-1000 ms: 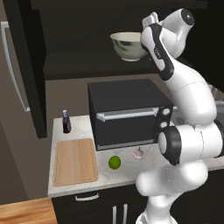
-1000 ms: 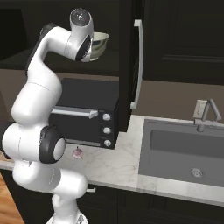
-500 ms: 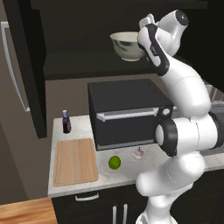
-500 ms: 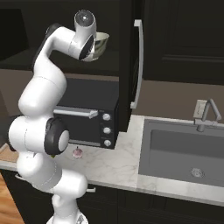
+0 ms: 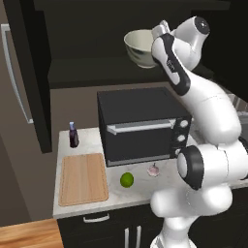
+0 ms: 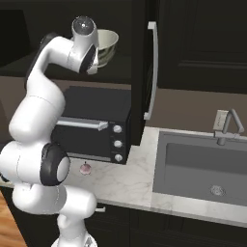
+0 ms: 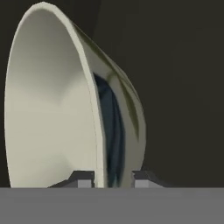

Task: Open the cabinet. Place the bowl and condiment on the counter. Then place the lime and garlic on the cutting board.

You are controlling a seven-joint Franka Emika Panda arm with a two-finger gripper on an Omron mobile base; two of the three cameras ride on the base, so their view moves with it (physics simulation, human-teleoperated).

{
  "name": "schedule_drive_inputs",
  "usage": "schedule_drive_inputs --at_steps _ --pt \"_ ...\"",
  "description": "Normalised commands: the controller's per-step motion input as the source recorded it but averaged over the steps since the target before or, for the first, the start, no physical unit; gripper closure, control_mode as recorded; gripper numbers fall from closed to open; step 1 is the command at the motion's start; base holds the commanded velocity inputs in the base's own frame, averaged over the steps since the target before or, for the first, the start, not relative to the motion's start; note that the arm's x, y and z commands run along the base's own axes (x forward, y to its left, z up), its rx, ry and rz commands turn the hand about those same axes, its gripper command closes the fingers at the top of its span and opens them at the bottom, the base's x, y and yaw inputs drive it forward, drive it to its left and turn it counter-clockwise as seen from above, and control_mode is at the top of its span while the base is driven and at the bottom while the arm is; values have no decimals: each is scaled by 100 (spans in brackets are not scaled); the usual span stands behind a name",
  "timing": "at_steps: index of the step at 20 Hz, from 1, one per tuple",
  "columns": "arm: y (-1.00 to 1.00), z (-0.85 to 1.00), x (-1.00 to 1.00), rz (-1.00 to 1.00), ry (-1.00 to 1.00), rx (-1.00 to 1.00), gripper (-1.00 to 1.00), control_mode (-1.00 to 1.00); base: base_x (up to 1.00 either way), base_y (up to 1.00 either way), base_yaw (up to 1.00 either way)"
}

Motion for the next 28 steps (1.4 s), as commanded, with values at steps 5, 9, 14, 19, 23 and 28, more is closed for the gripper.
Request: schedule_drive_inputs --at_steps 5,9,14,19,23,28 --pt "13 2 -90 0 -13 0 100 -100 0 0 0" --pt "0 6 -100 0 -5 1 100 -100 0 0 0" --pt "-3 1 -100 -4 2 2 100 -100 0 0 0" --pt "-15 3 -100 -11 14 2 100 -100 0 0 0" --pt "-41 -7 -100 -13 14 2 100 -100 0 0 0" --pt "-65 -54 -100 -9 4 0 100 -100 0 0 0"
